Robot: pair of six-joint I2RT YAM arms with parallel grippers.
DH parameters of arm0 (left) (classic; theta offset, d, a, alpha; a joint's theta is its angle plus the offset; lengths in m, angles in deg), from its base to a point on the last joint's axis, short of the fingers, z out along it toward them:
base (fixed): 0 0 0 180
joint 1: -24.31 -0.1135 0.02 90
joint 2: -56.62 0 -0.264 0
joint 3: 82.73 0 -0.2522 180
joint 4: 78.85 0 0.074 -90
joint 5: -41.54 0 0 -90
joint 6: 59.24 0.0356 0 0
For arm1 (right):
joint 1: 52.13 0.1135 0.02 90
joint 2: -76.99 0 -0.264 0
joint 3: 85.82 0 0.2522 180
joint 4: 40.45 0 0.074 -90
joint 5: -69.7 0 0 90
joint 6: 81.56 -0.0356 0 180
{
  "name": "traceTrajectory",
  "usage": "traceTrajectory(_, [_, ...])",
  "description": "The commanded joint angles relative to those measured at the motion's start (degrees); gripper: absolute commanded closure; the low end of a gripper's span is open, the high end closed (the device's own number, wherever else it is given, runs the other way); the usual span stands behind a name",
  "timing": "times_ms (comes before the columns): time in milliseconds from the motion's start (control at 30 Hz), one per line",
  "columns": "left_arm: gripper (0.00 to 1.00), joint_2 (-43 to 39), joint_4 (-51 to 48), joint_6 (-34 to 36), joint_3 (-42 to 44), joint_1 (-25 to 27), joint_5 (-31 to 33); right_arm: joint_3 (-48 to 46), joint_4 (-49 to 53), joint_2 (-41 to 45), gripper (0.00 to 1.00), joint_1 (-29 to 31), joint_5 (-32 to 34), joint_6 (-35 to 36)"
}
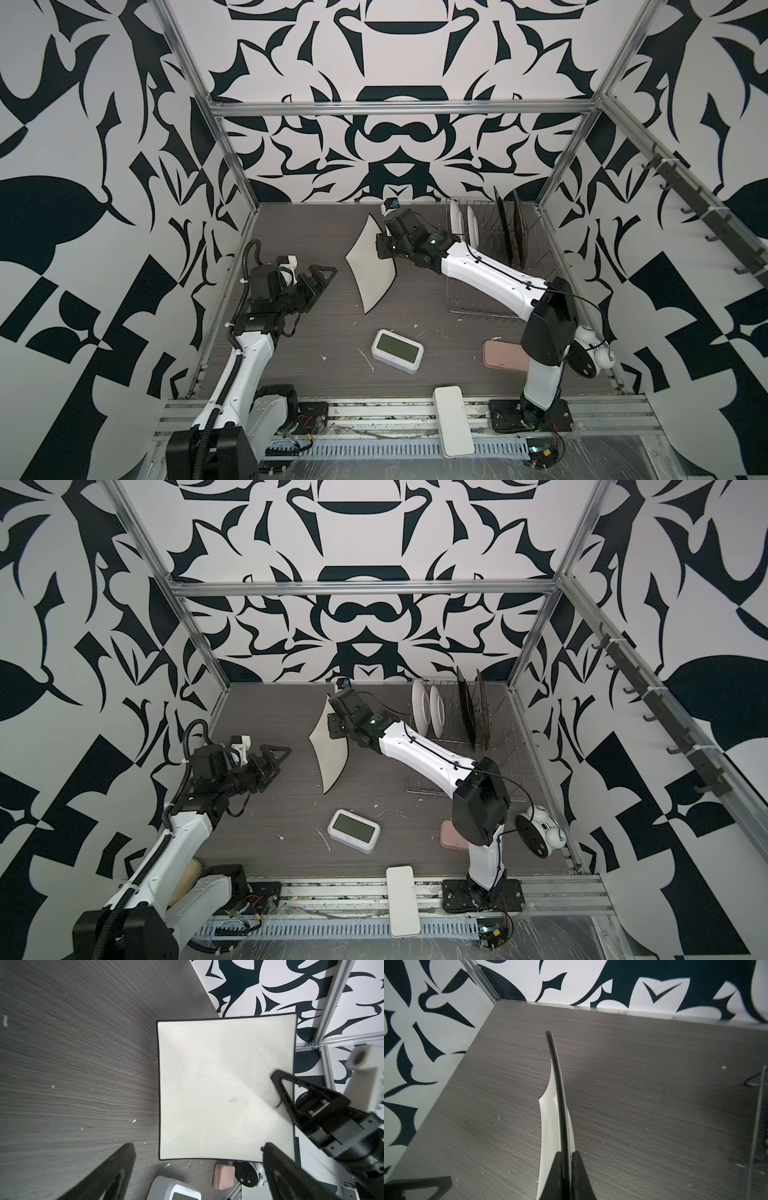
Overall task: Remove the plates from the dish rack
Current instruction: 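Carry the white square plate toward the left gripper while the left gripper reaches toward it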
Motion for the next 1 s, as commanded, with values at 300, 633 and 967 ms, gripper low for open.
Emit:
traceTrajectory(300, [0.03, 5.25, 1.68, -0.51, -3.80, -0.38, -4.20, -13.86, -28.11, 12.62, 1.00, -8.01, -18.75, -17.28])
traceTrajectory(633, [0.05, 7.64, 5.59, -4.62, -7.73, -0.26, -10.19, -20.93, -37.18, 18.66, 1.00, -12.08, -26.69, -26.11])
traceTrajectory(967, [0.06, 10.57, 9.06, -7.30, -12.91, 2.52, -14.00, -24.31, -44.14, 21.27, 1.00, -14.29, -33.58, -32.99])
